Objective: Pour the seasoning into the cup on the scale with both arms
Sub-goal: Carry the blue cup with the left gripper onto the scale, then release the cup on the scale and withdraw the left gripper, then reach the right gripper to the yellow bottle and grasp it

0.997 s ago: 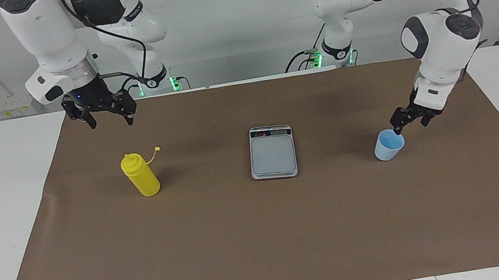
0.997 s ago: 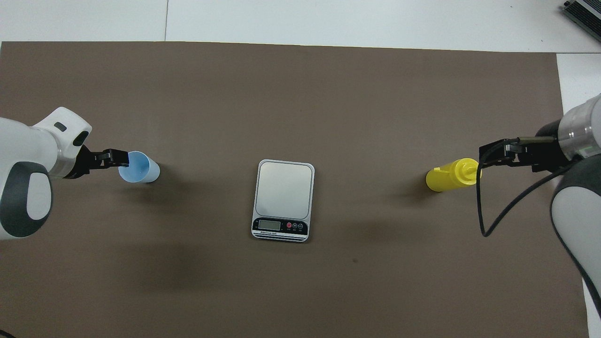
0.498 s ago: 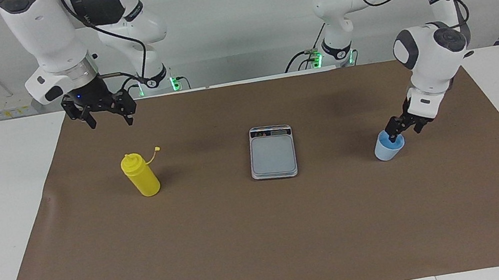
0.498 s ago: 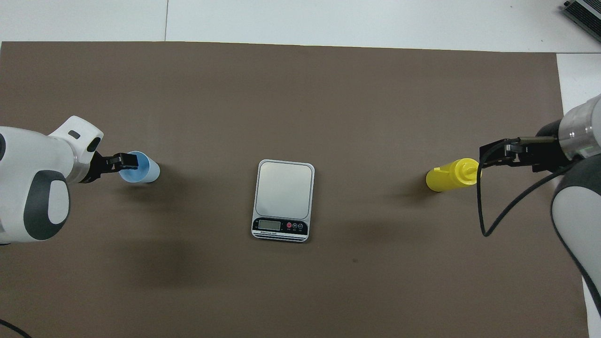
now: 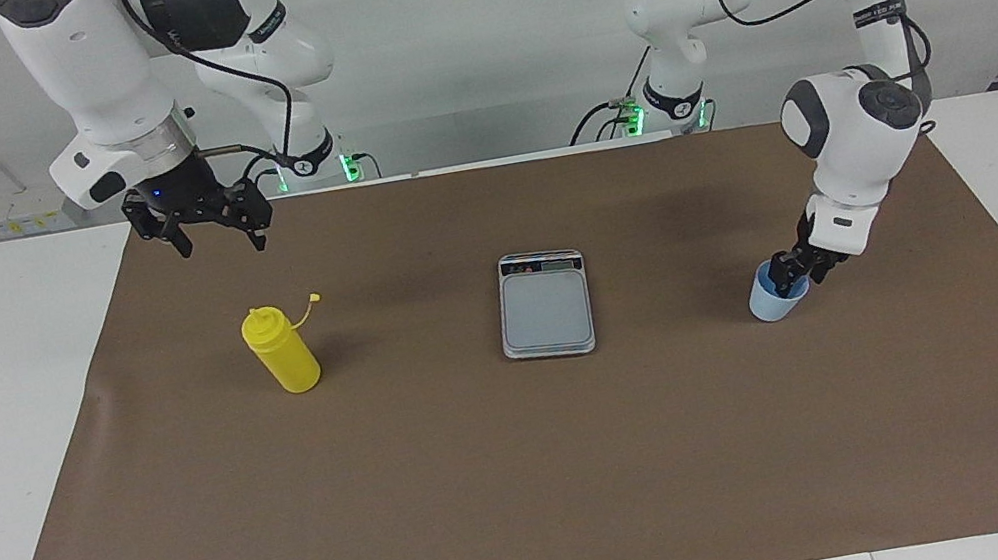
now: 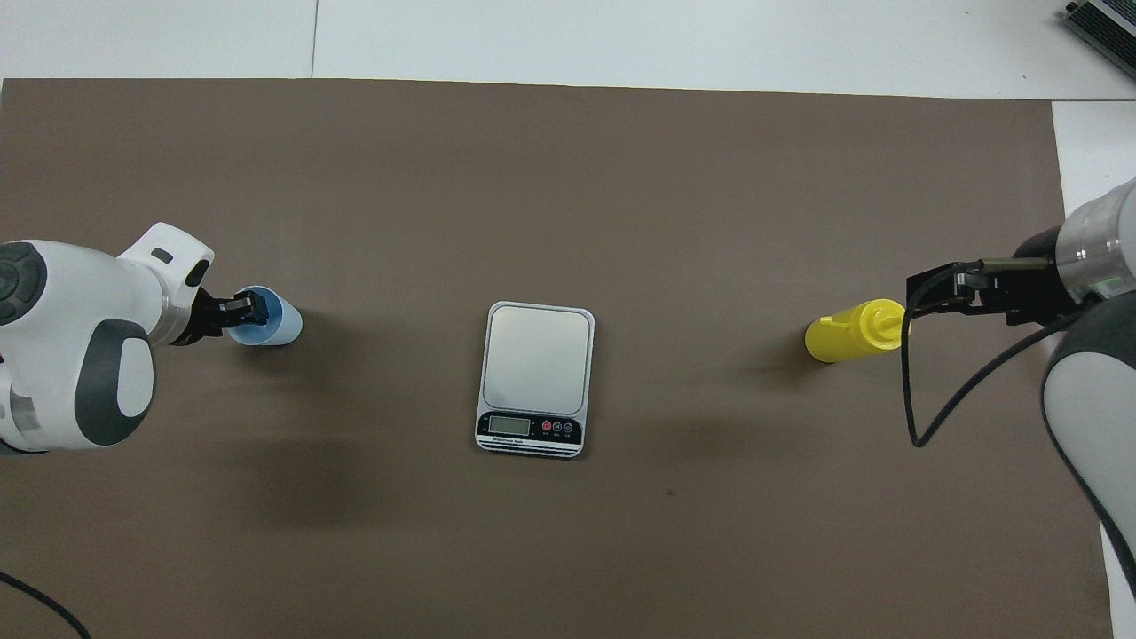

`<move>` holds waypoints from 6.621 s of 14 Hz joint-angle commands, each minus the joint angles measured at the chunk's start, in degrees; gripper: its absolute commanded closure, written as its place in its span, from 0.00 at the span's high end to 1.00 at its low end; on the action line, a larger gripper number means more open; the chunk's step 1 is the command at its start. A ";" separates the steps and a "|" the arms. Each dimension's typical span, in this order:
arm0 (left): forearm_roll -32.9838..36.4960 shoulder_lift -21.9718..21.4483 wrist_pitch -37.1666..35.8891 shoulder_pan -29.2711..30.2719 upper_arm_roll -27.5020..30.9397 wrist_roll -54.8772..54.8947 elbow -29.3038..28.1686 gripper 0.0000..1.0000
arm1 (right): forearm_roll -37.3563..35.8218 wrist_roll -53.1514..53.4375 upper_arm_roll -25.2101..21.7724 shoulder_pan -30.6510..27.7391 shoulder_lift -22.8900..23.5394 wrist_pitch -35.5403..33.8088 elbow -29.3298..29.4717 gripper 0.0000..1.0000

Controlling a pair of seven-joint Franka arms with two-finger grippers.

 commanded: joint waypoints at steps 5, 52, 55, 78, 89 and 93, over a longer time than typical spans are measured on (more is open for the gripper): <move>-0.47 -0.18 -7.85 -1.12 0.41 -0.34 5.50 0.00 | 0.95 0.25 0.39 -0.58 -0.03 -0.46 0.26 1.00; 7.01 0.71 -16.75 -26.62 -0.12 -22.07 19.41 1.00 | 0.95 -3.78 0.31 -0.93 -0.29 -0.37 -0.45 1.00; 7.01 -1.13 -23.69 -20.13 -0.12 -11.63 22.05 1.00 | 1.04 -8.96 0.22 -2.07 -0.29 -0.46 -0.45 1.00; 0.06 -7.64 -49.91 -1.64 -0.82 14.86 36.82 1.00 | 39.86 -100.97 -0.14 -23.35 3.65 23.26 -28.31 1.00; 1.12 -8.17 -48.15 -2.00 -0.73 14.69 35.32 1.00 | 61.31 -123.41 -0.05 -18.35 12.28 30.91 -31.91 1.00; 1.21 -8.70 -48.06 -2.08 -0.73 14.60 34.44 1.00 | 63.00 -123.41 -0.05 -14.39 12.37 33.02 -32.26 1.00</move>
